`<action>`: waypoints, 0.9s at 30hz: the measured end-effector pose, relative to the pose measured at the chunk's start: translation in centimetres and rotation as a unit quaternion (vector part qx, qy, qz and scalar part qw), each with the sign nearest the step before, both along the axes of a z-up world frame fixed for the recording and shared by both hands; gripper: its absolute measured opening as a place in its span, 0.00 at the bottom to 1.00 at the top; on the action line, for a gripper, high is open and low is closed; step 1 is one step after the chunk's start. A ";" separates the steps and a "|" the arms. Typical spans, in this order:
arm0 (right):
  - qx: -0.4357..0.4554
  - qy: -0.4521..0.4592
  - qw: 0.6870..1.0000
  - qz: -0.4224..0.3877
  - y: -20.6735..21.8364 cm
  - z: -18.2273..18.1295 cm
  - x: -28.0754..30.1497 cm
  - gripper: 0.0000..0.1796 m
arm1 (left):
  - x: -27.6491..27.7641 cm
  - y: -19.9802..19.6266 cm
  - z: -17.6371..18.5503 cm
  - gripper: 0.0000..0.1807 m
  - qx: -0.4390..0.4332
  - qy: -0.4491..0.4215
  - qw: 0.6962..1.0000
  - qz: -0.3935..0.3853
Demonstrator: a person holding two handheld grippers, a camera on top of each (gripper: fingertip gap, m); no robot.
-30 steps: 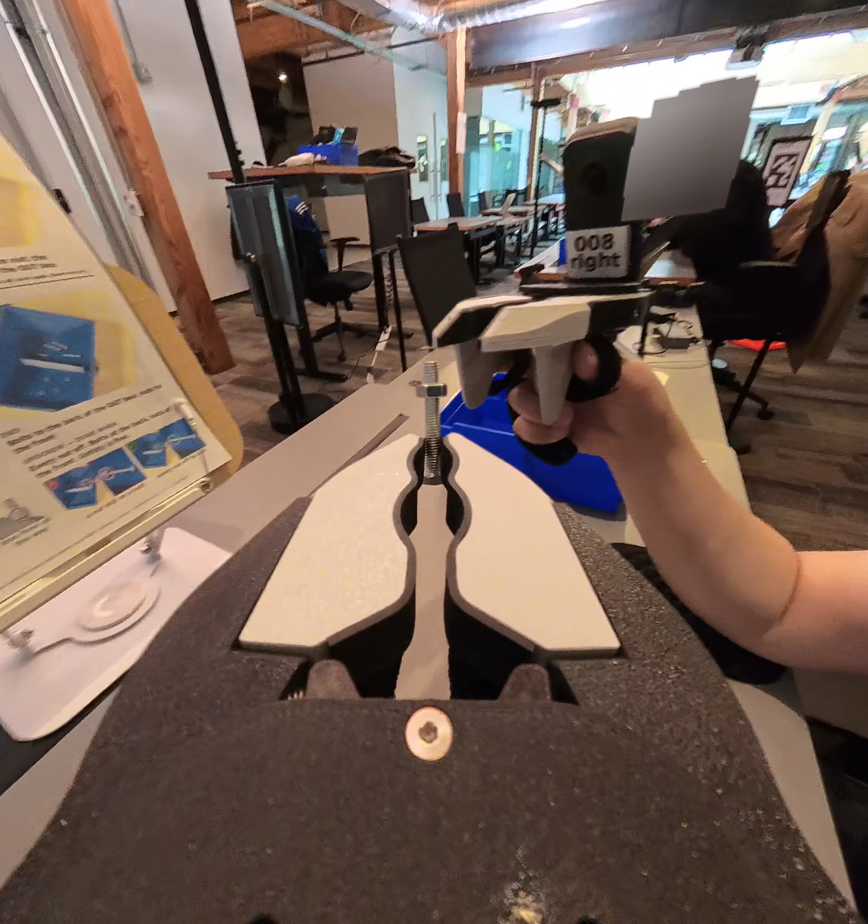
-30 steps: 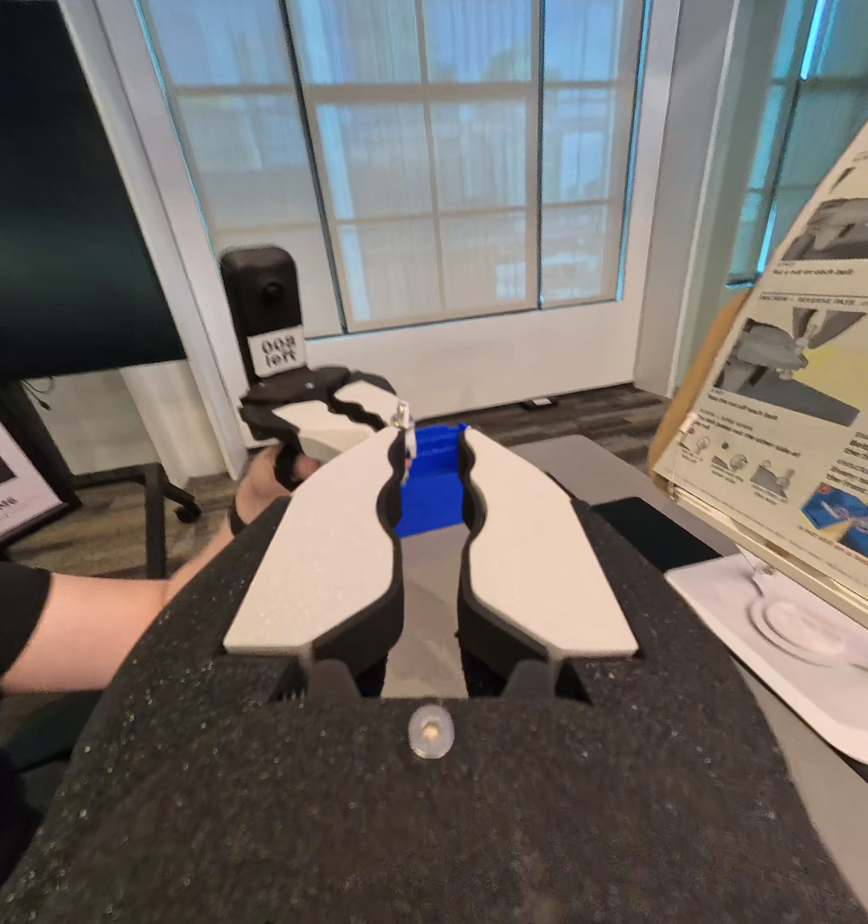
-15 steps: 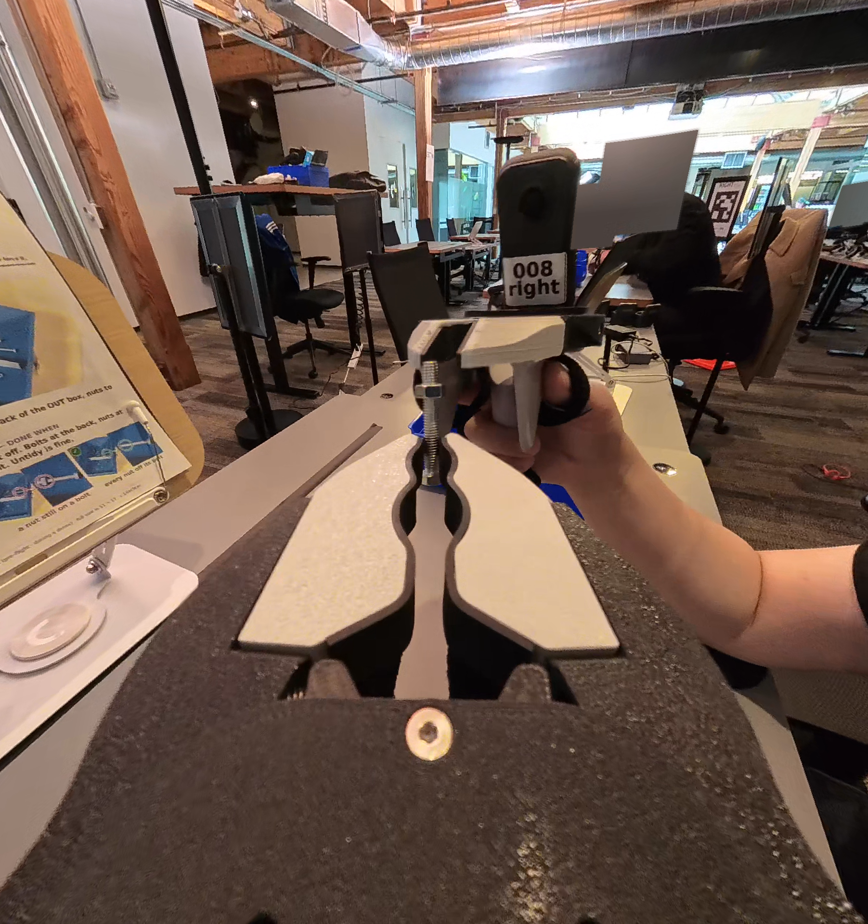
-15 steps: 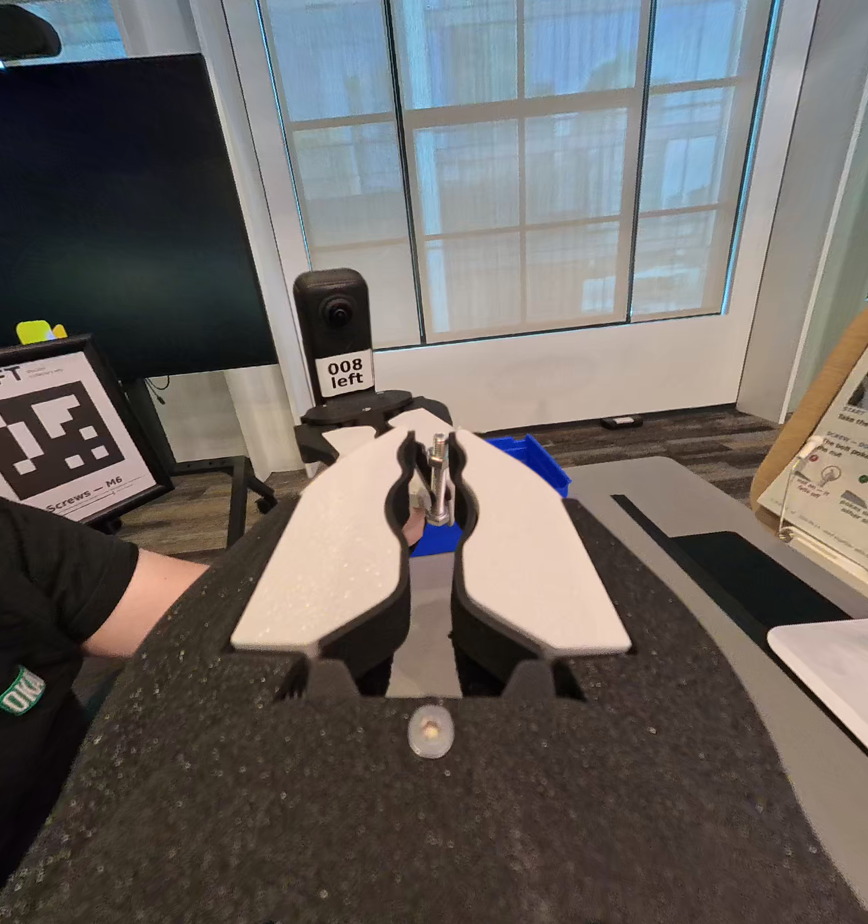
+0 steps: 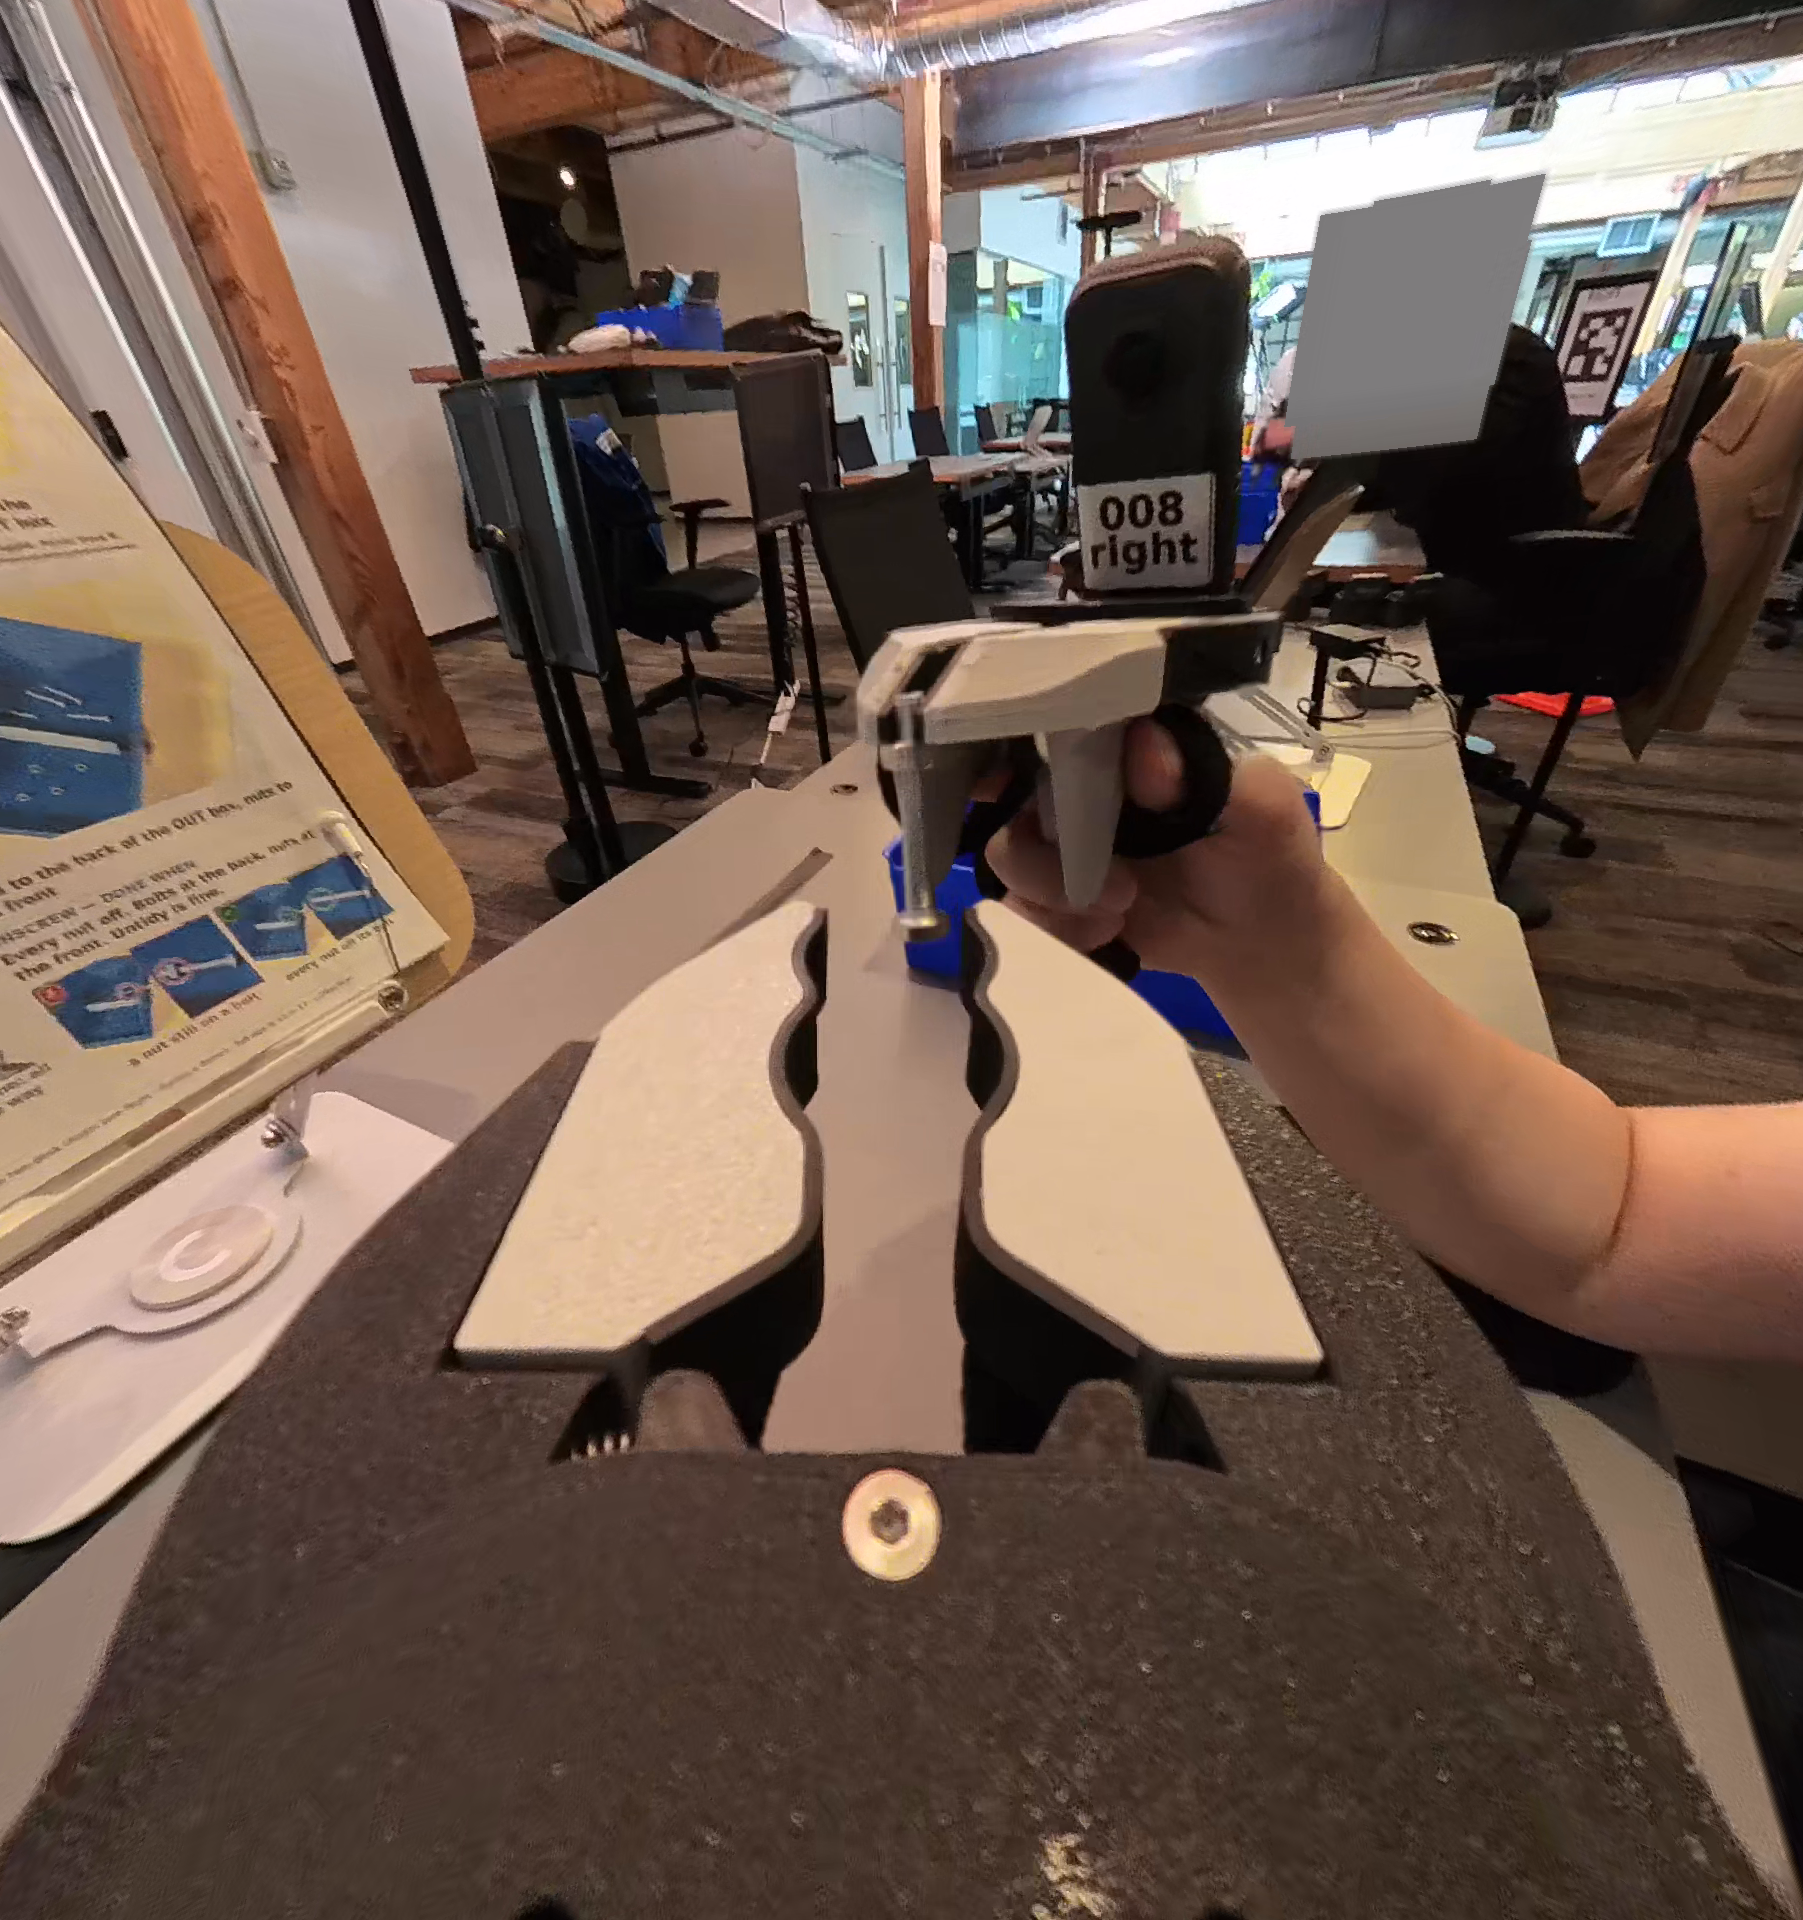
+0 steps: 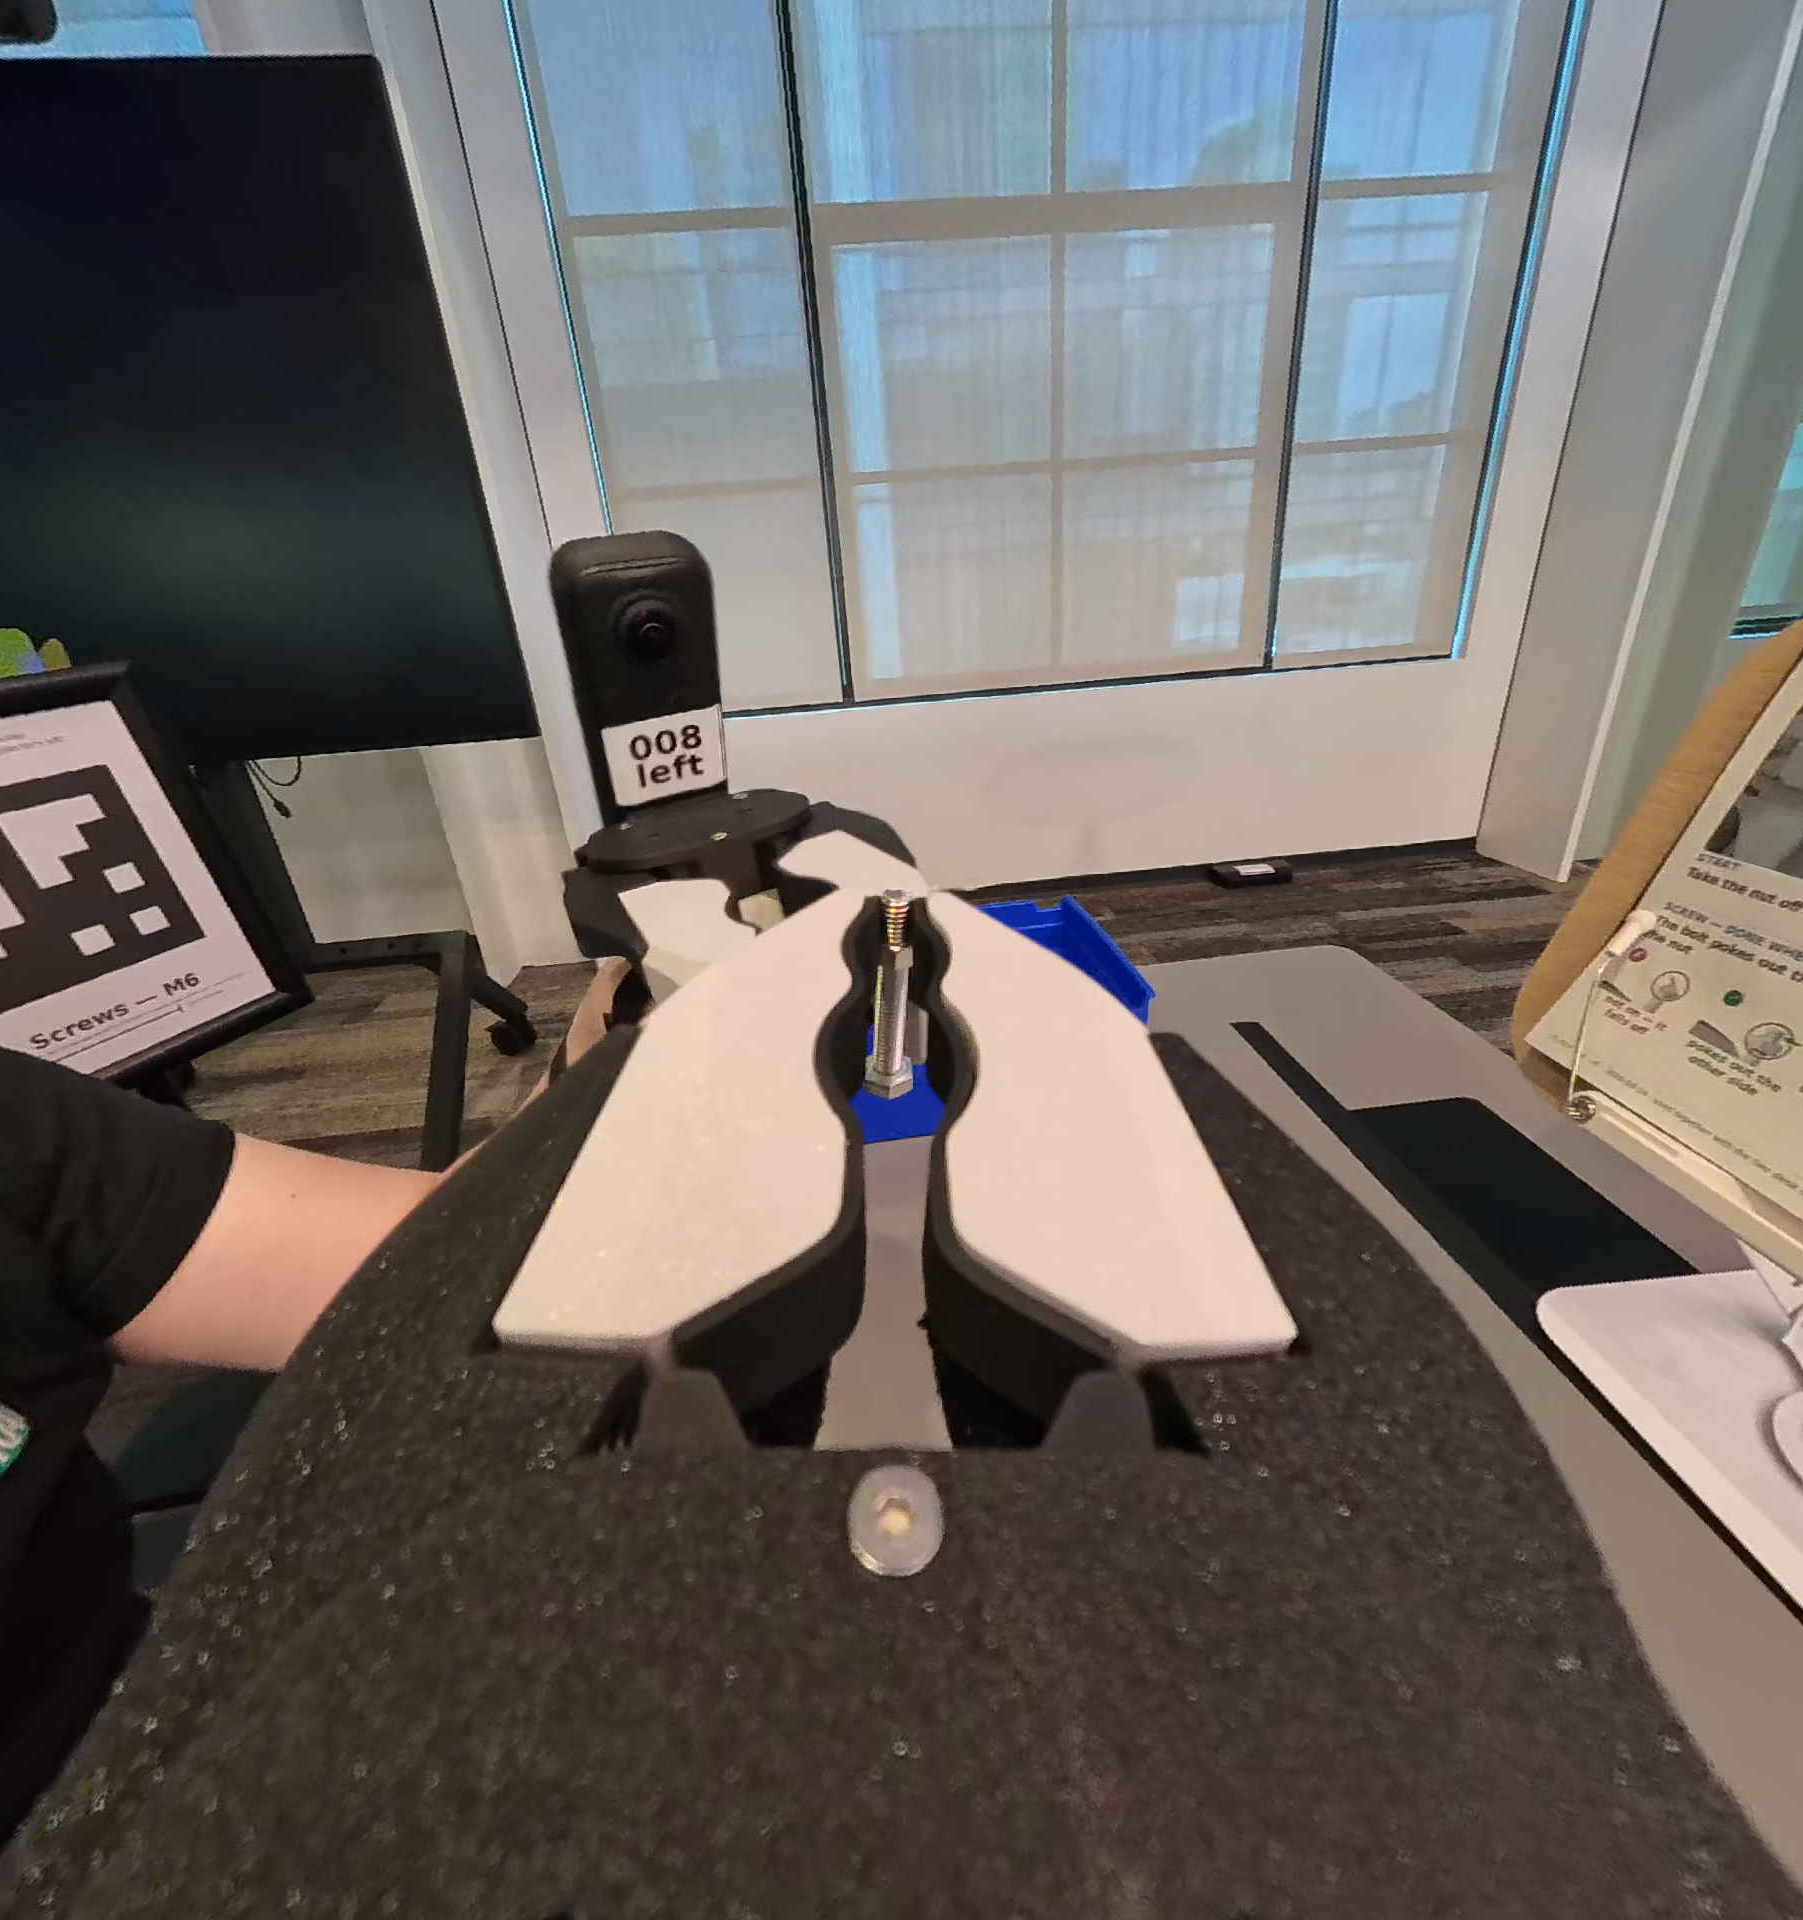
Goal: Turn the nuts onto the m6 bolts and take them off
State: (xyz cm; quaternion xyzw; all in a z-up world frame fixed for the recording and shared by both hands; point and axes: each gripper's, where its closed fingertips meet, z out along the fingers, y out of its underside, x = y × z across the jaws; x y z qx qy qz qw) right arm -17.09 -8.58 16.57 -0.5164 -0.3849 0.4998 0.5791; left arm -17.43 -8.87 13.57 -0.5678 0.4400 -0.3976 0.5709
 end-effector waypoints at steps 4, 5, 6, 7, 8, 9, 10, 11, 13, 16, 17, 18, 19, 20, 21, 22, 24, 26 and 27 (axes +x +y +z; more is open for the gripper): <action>0.001 -0.013 1.000 0.006 -0.3 -0.3 -0.3 0.03 | 0.4 -0.3 -0.7 0.20 -0.034 0.006 0.999 -0.021; 0.004 -0.016 1.000 0.006 -0.3 -0.4 -0.4 0.03 | 0.7 -0.5 -0.9 0.20 -0.042 0.005 0.999 -0.031; 0.008 -0.019 1.000 0.005 -0.3 -0.4 -0.5 0.02 | 1.0 -0.6 -1.1 0.20 -0.047 0.006 0.998 -0.037; 0.010 -0.023 1.000 0.004 -0.4 -0.5 -0.6 0.03 | 1.2 -0.6 -1.2 0.20 -0.047 0.008 0.998 -0.036; 0.013 -0.026 1.000 0.004 -0.4 -0.5 -0.7 0.03 | 1.3 -0.4 -1.4 0.19 -0.042 0.011 0.999 -0.031; 0.018 -0.028 0.999 0.004 -0.5 -0.5 -0.7 0.03 | 1.4 -0.4 -1.5 0.18 -0.035 0.015 0.999 -0.028; 0.023 -0.028 0.999 0.005 -0.7 -0.4 -0.8 0.03 | 1.5 -0.4 -1.7 0.17 -0.030 0.020 0.999 -0.026; 0.028 -0.028 0.999 0.008 -0.9 -0.4 -0.8 0.03 | 1.7 -0.4 -1.9 0.17 -0.027 0.025 0.999 -0.028; 0.036 -0.033 0.999 0.016 -1.2 -0.4 -0.9 0.03 | 1.9 -0.7 -2.0 0.17 -0.023 0.030 0.999 -0.035; 0.044 -0.045 0.998 0.022 -1.5 -0.6 -1.1 0.03 | 2.0 -1.0 -1.8 0.15 -0.017 0.021 0.999 -0.041; 0.047 -0.046 0.998 0.024 -1.6 -0.7 -1.1 0.02 | 2.1 -1.0 -1.8 0.14 -0.016 0.021 0.999 -0.042; 0.050 -0.046 0.997 0.027 -1.7 -0.7 -1.1 0.03 | 2.1 -1.1 -1.9 0.14 -0.016 0.024 0.999 -0.043; 0.051 -0.045 0.997 0.031 -1.9 -0.6 -1.2 0.03 | 2.1 -1.1 -2.0 0.13 -0.016 0.028 0.998 -0.044; 0.053 -0.043 0.997 0.033 -2.0 -0.6 -1.2 0.03 | 2.1 -1.1 -2.1 0.12 -0.016 0.029 0.998 -0.044; 0.054 -0.043 0.997 0.033 -2.0 -0.5 -1.2 0.03 | 2.2 -1.1 -2.1 0.12 -0.017 0.030 0.998 -0.045; 0.054 -0.047 0.997 0.034 -2.0 -0.6 -1.3 0.03 | 2.2 -1.1 -2.1 0.11 -0.017 0.028 0.998 -0.046; 0.057 -0.052 0.996 0.035 -2.1 -0.8 -1.4 0.03 | 2.2 -1.3 -2.0 0.09 -0.015 0.026 0.998 -0.050; 0.058 -0.052 0.996 0.036 -2.1 -0.8 -1.4 0.03 | 2.3 -1.4 -2.1 0.07 -0.012 0.030 0.998 -0.051; 0.058 -0.051 0.996 0.034 -2.1 -0.7 -1.4 0.03 | 2.3 -1.4 -2.2 0.06 -0.012 0.033 0.998 -0.051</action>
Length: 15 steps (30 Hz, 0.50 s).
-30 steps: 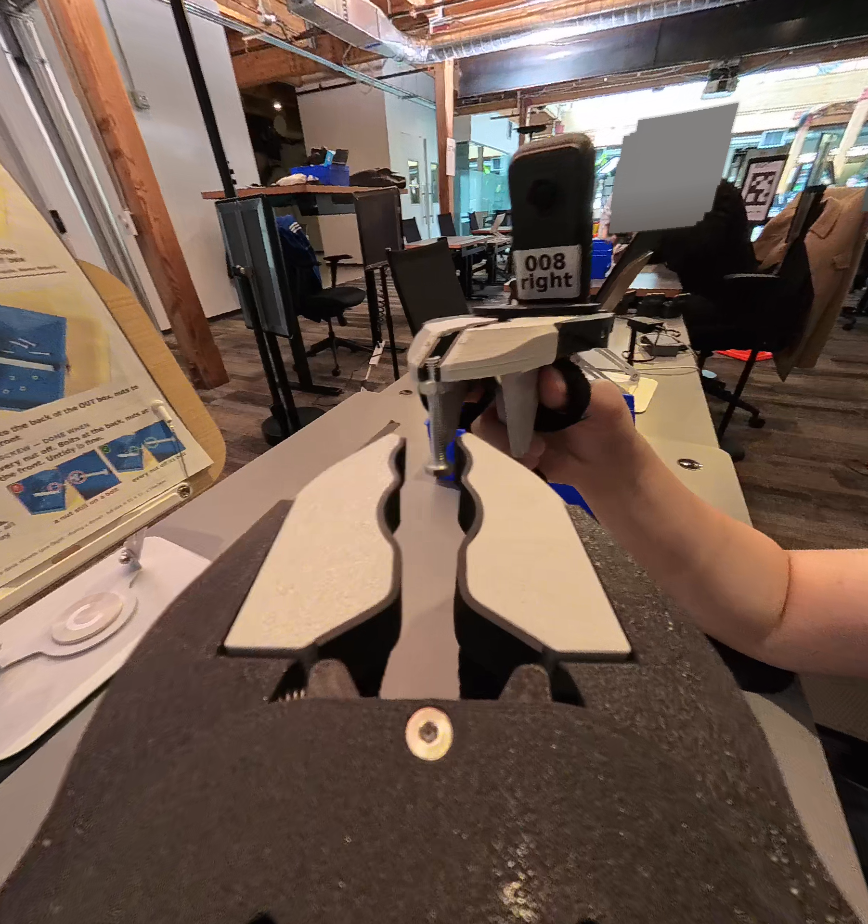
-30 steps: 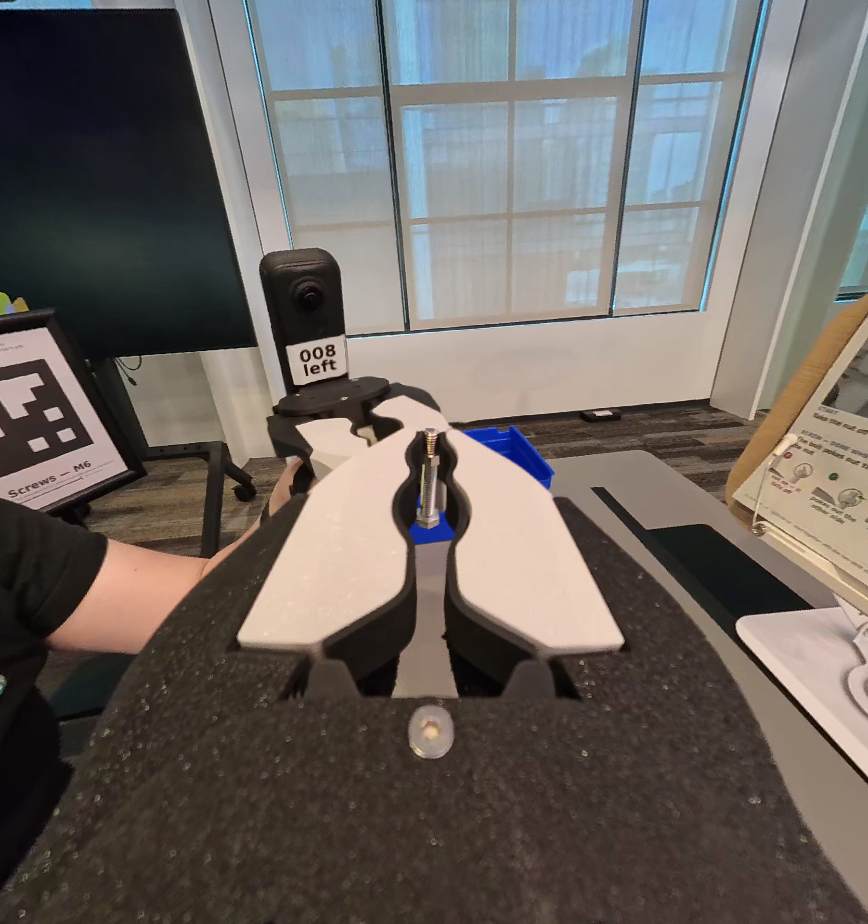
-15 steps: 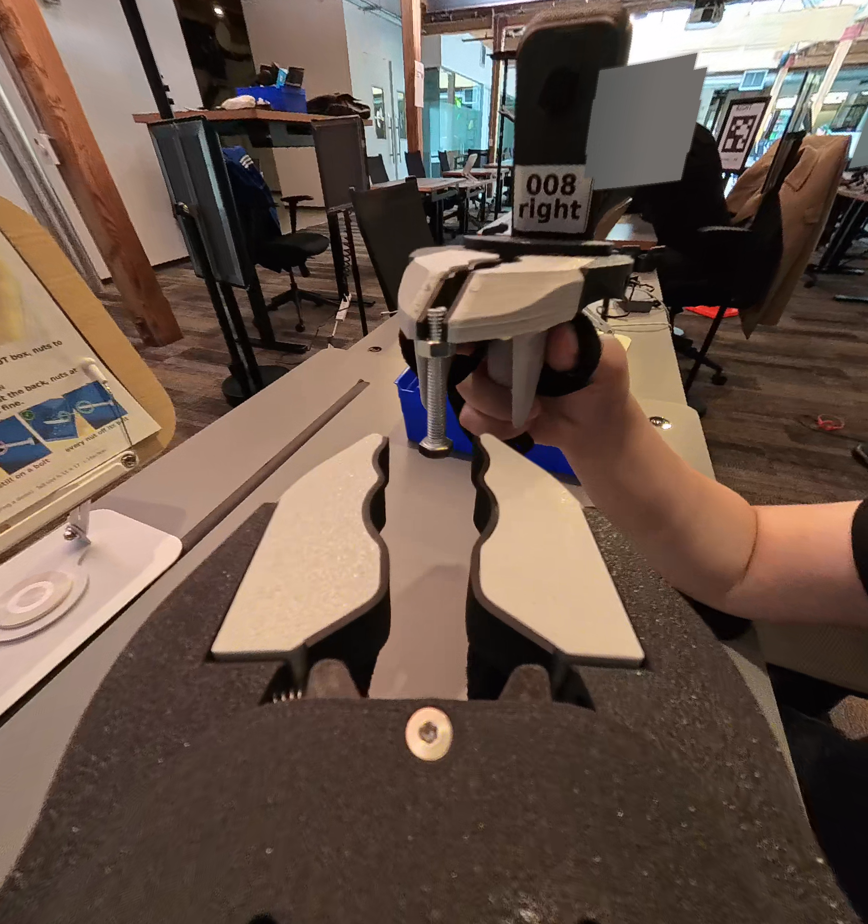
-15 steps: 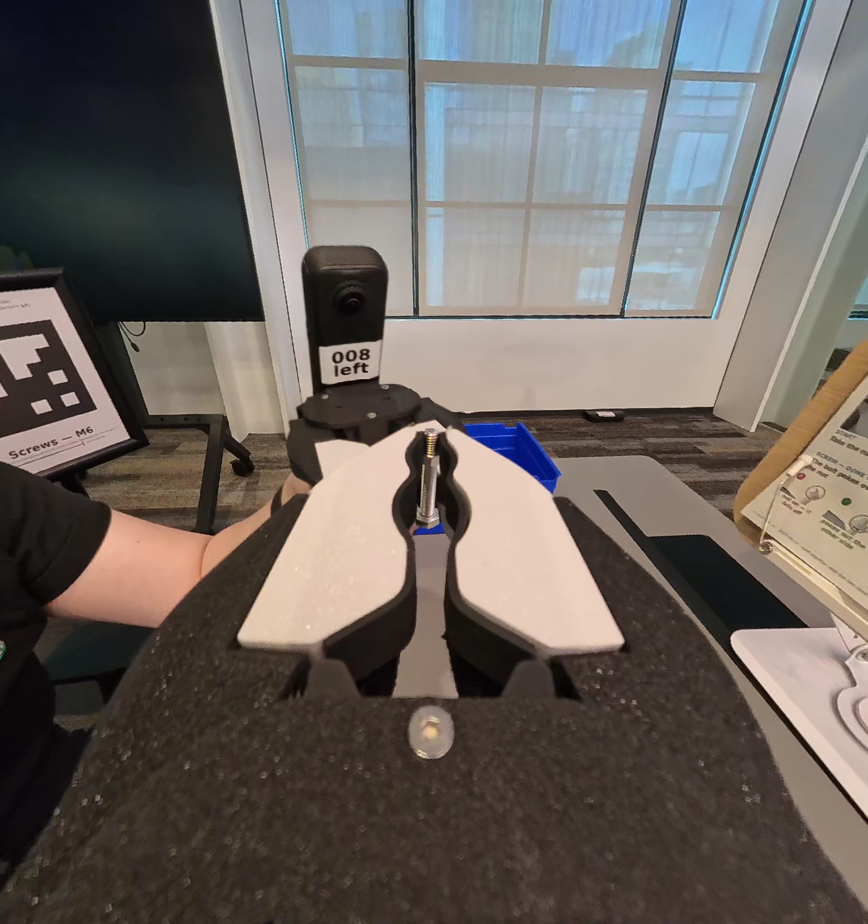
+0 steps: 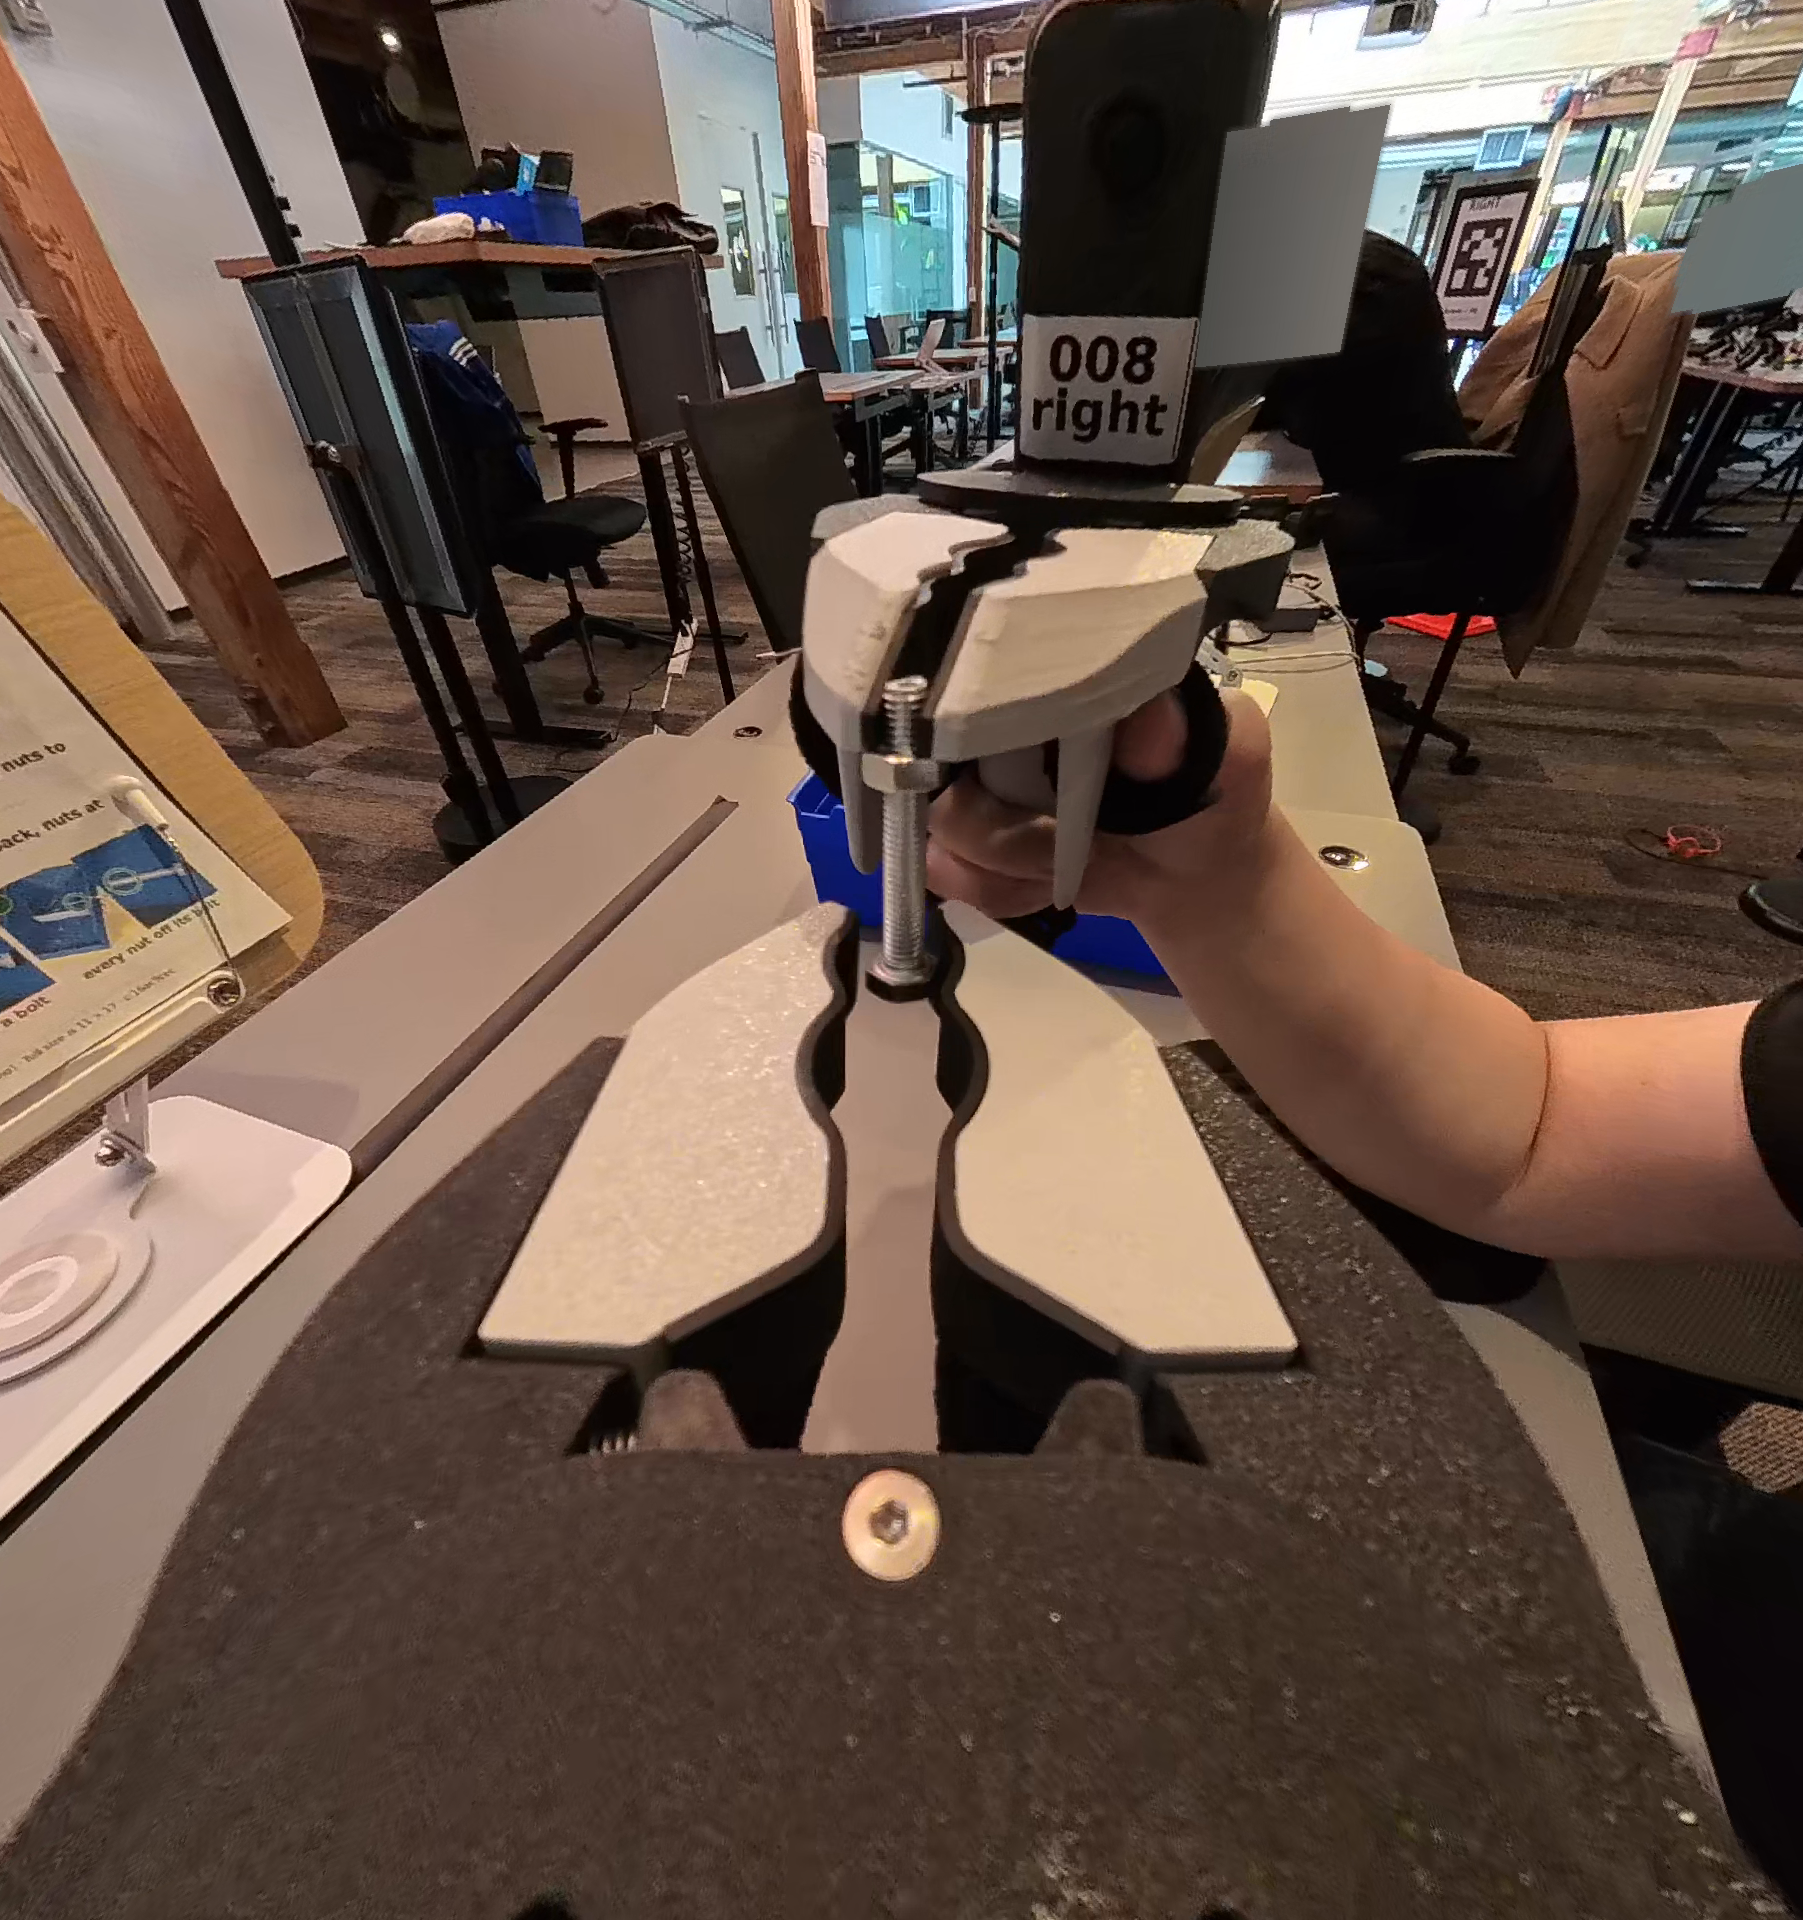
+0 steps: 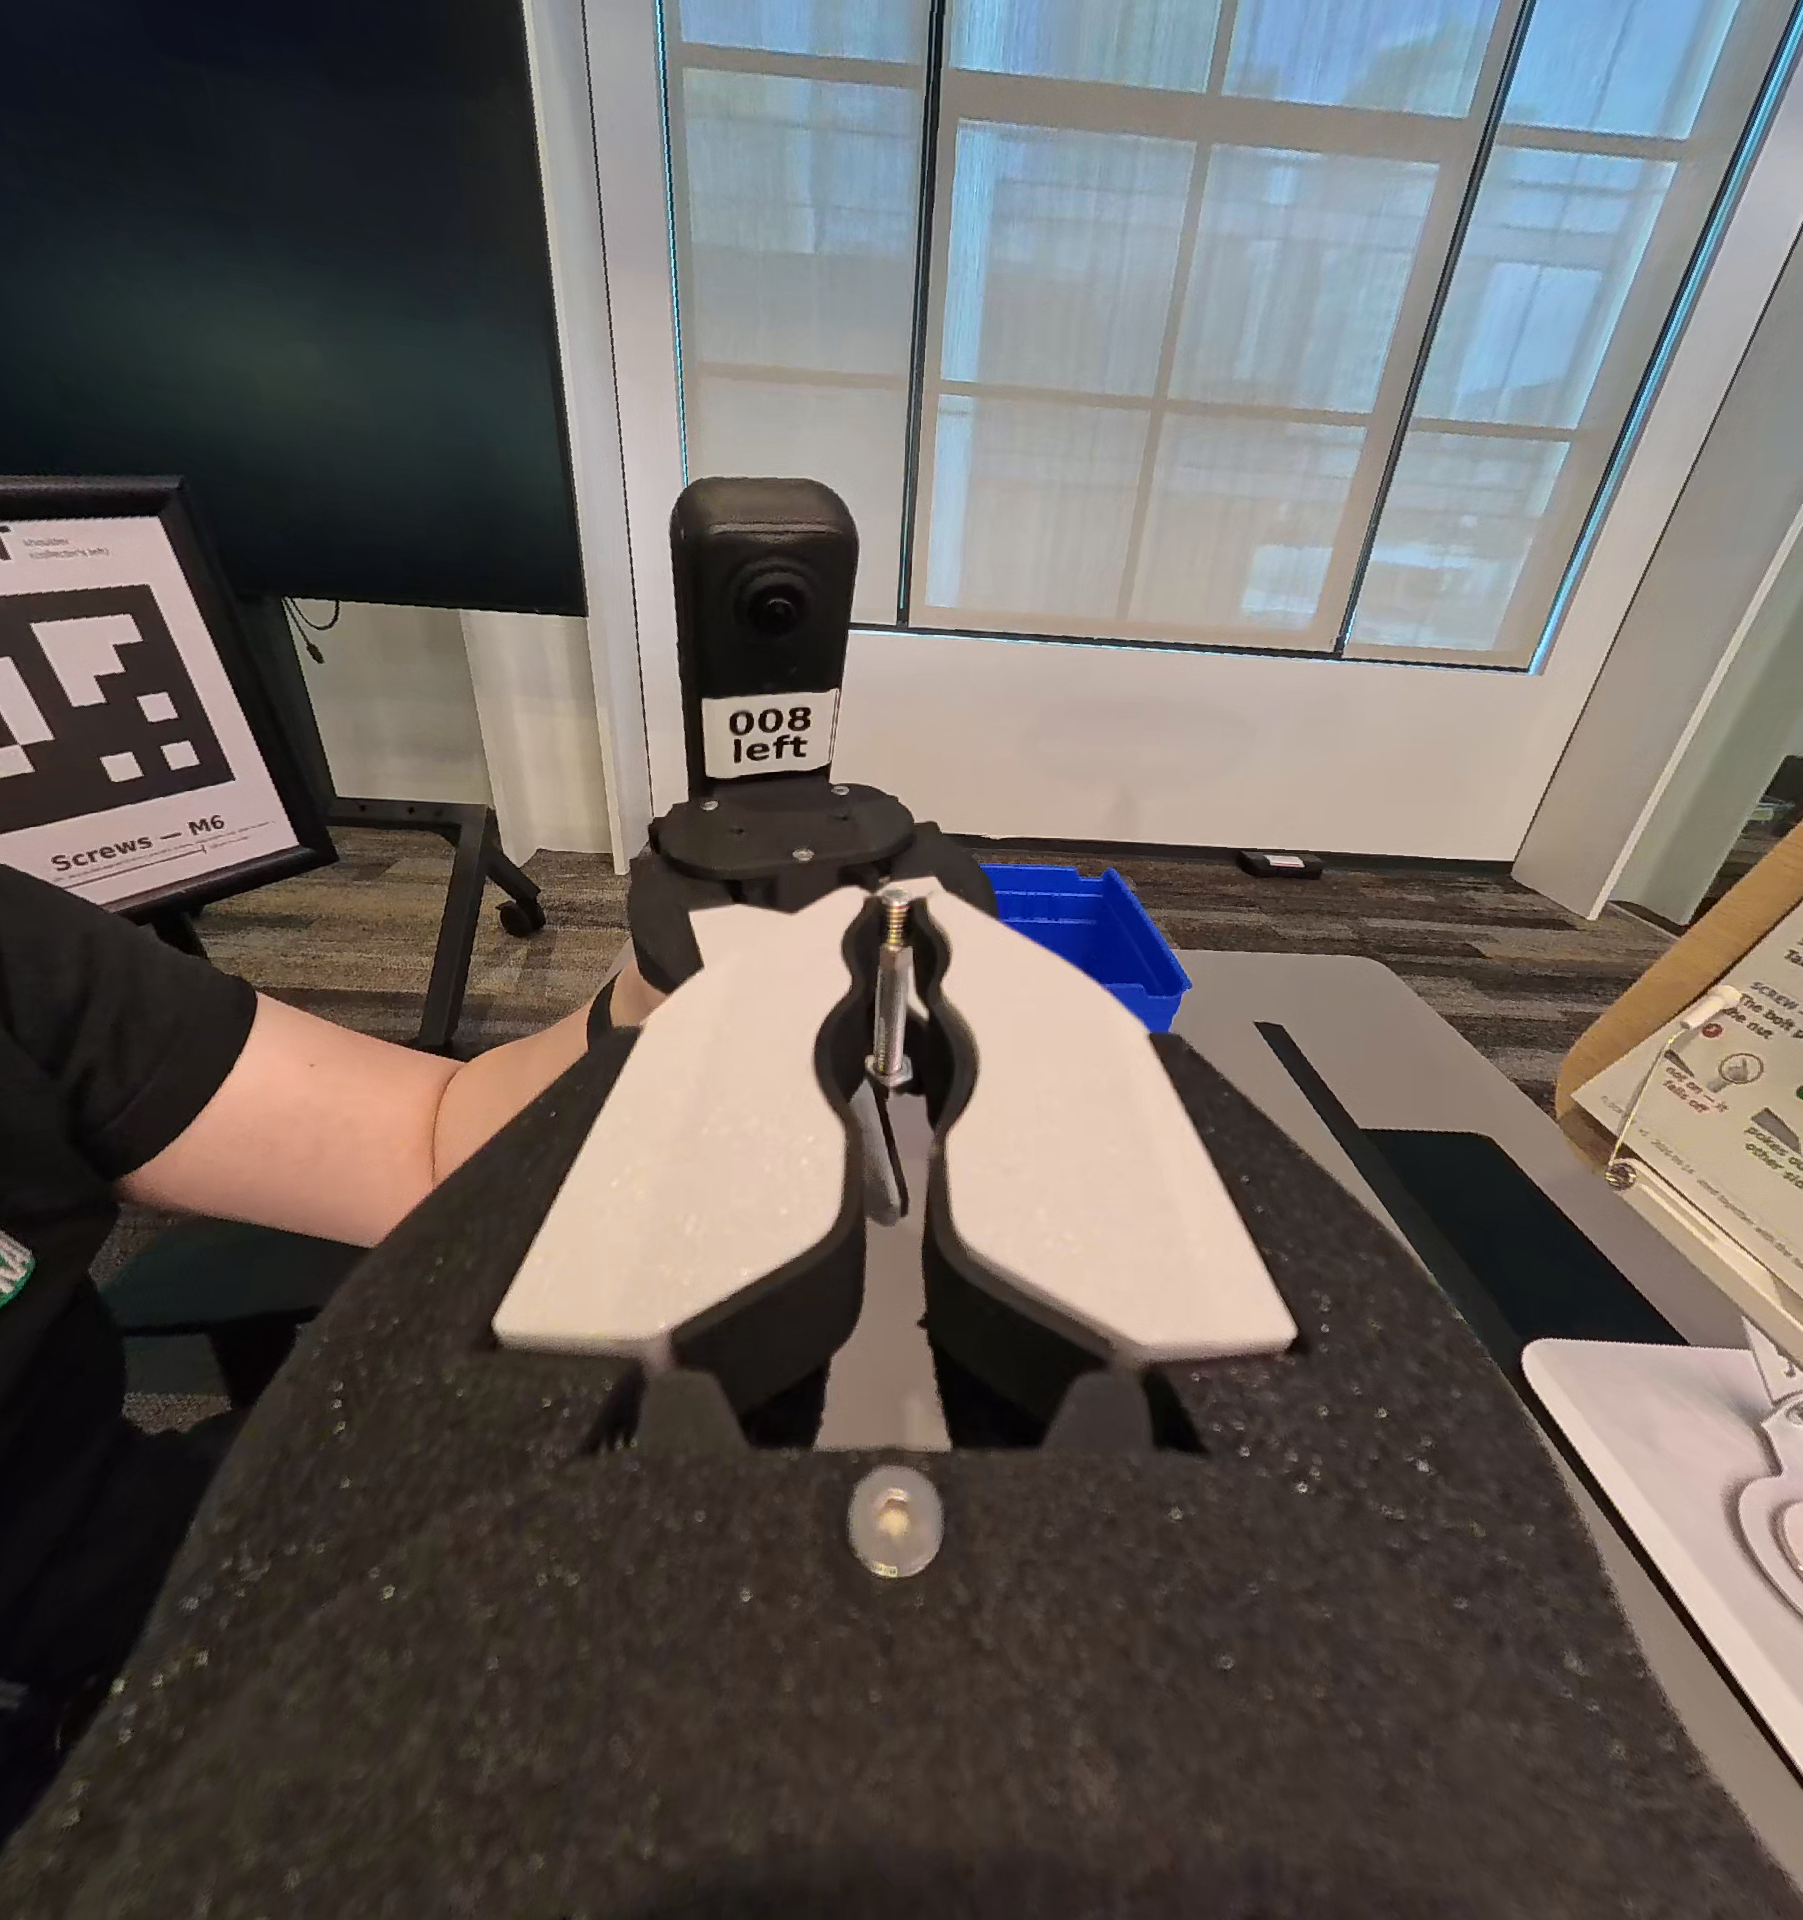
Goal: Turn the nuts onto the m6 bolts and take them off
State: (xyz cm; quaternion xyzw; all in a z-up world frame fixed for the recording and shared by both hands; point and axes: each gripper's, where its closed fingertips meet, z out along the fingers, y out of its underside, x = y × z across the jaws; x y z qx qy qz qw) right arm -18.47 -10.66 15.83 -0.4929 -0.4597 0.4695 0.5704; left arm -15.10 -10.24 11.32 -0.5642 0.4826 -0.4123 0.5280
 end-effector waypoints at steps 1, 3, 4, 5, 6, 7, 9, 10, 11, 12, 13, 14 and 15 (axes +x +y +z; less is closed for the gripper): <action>-0.001 0.001 1.000 0.000 0.0 0.0 0.0 0.02 | 0.0 0.0 -0.1 0.07 0.000 0.003 1.000 0.001; -0.002 0.000 1.000 0.003 0.0 0.0 0.0 0.02 | 0.1 0.0 -0.2 0.08 0.000 0.004 1.000 0.001; -0.003 -0.002 1.000 0.002 0.0 -0.1 0.0 0.03 | 0.2 -0.1 -0.1 0.08 0.001 0.001 1.000 -0.001; -0.002 -0.004 1.000 0.002 0.0 -0.2 -0.1 0.03 | 0.2 -0.1 0.0 0.07 0.003 -0.001 1.000 -0.002; -0.002 -0.006 1.000 0.002 0.0 -0.2 -0.1 0.03 | 0.2 -0.2 0.0 0.03 0.006 -0.001 1.000 -0.002; -0.002 -0.007 1.000 0.002 0.0 -0.3 -0.1 0.03 | 0.2 -0.1 -0.1 0.03 0.008 0.001 1.000 0.000; 0.000 -0.008 1.000 -0.001 0.1 -0.3 -0.2 0.03 | 0.2 0.0 -0.1 0.03 0.009 0.003 1.000 0.002; 0.000 -0.007 1.000 -0.002 0.1 -0.3 -0.1 0.03 | 0.2 0.0 -0.1 0.03 0.009 0.002 1.000 0.003; 0.000 -0.006 1.000 -0.002 0.1 -0.2 -0.1 0.03 | 0.2 0.0 0.0 0.03 0.009 0.000 1.000 0.002; 0.000 -0.005 1.000 -0.003 0.1 -0.2 -0.1 0.03 | 0.2 0.0 0.0 0.03 0.009 0.000 1.000 0.001; -0.003 -0.004 1.000 -0.010 0.4 -0.2 0.0 0.03 | 0.2 0.1 0.0 0.03 0.009 0.001 1.000 0.006; -0.007 -0.003 1.000 -0.025 0.8 -0.1 0.1 0.03 | 0.1 0.5 0.0 0.03 0.013 0.002 1.000 0.020; -0.014 -0.006 0.999 -0.048 1.3 -0.1 0.4 0.08 | 0.0 1.0 -0.1 0.03 0.019 0.009 0.999 0.036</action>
